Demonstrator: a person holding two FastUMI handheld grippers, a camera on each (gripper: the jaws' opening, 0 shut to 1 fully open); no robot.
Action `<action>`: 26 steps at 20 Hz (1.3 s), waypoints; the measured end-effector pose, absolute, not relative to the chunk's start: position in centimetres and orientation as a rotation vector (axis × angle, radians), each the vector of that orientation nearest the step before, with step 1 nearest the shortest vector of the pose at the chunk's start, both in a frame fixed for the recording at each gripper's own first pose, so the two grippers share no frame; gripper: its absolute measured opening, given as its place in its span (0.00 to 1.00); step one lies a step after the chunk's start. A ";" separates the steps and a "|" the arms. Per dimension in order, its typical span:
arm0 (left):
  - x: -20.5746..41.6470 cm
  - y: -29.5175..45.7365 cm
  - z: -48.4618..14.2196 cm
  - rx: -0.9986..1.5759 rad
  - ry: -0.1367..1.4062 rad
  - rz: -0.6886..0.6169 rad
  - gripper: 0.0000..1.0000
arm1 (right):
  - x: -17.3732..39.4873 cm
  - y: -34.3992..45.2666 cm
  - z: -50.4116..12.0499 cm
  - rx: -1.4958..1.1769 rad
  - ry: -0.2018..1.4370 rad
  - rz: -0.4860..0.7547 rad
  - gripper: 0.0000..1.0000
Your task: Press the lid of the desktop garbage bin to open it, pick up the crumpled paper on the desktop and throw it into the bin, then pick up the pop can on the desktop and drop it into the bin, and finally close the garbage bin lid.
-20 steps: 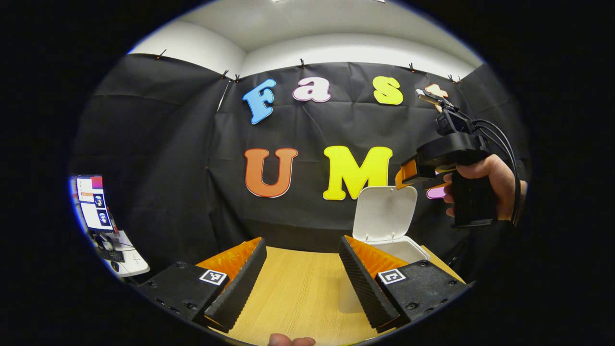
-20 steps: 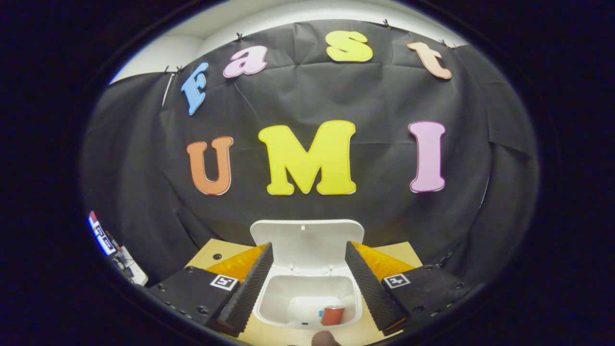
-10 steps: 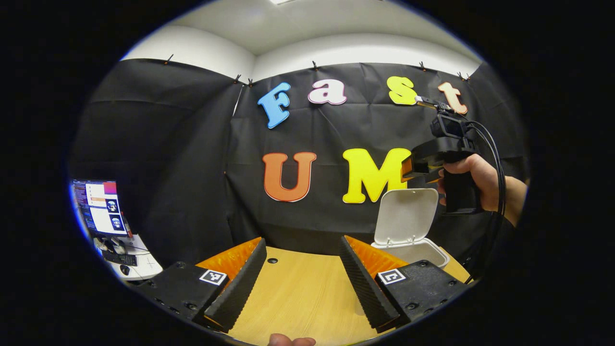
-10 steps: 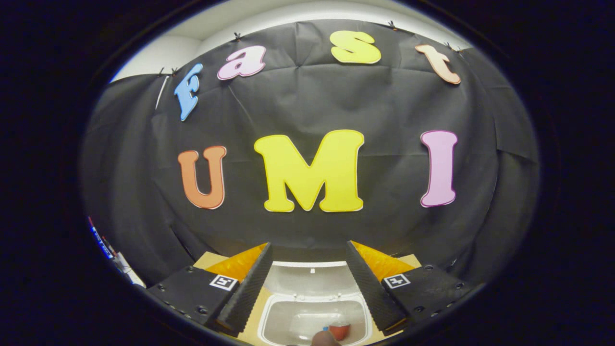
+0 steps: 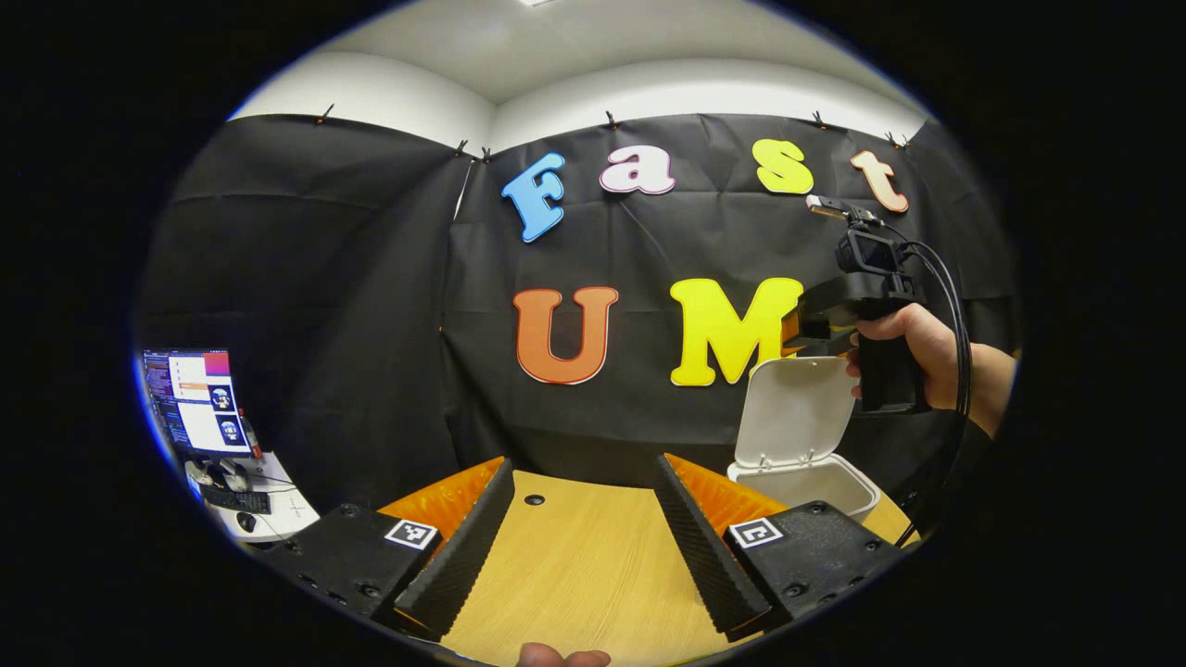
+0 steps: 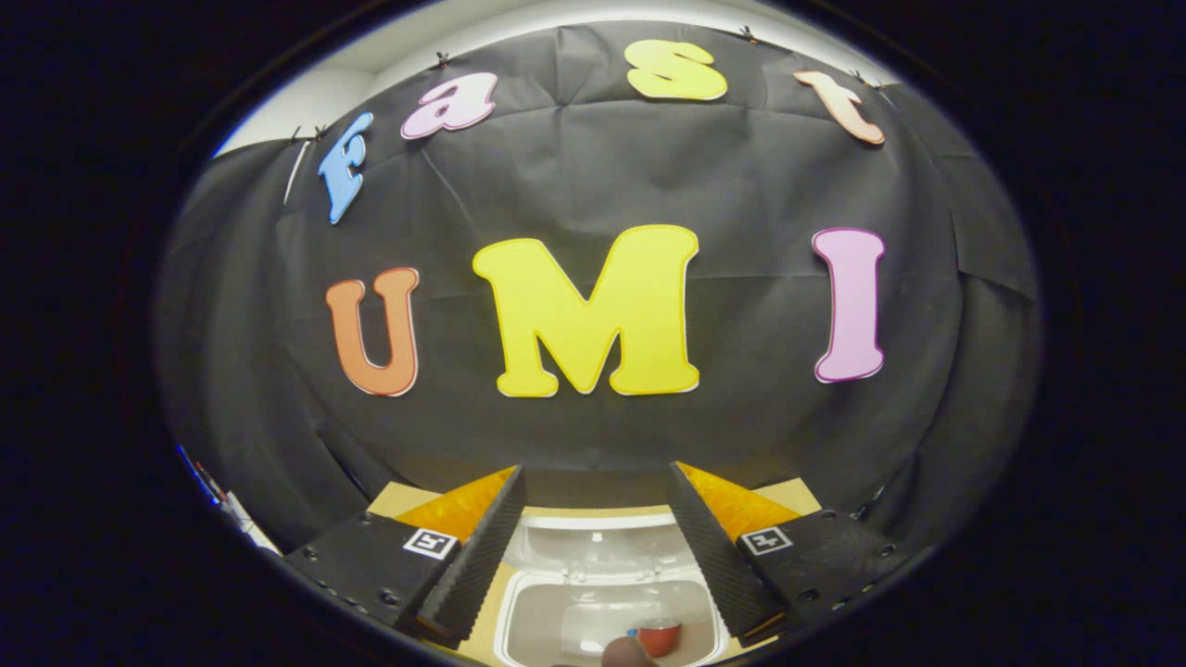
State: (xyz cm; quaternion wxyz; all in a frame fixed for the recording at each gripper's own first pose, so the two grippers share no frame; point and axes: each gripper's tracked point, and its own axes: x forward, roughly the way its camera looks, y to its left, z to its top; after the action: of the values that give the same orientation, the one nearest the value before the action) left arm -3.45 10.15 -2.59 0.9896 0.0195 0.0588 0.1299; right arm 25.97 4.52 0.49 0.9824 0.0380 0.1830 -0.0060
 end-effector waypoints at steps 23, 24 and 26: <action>-5.5 6.7 -3.2 0.034 0.108 0.050 0.98 | 12.6 1.0 -12.4 0.059 0.616 -0.078 0.94; -5.5 6.9 -3.3 0.032 0.111 0.054 0.98 | 12.3 1.0 -12.9 0.049 0.623 -0.074 0.94; -5.4 6.9 -3.7 0.026 0.121 0.060 0.98 | 12.1 1.3 -13.9 0.043 0.640 -0.069 0.95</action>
State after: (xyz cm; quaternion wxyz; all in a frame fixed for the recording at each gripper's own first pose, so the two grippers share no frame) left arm -5.45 6.93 -3.71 0.9976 0.0132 0.0603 0.0300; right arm 12.05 1.25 -13.95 0.9484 0.0212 0.3144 -0.0341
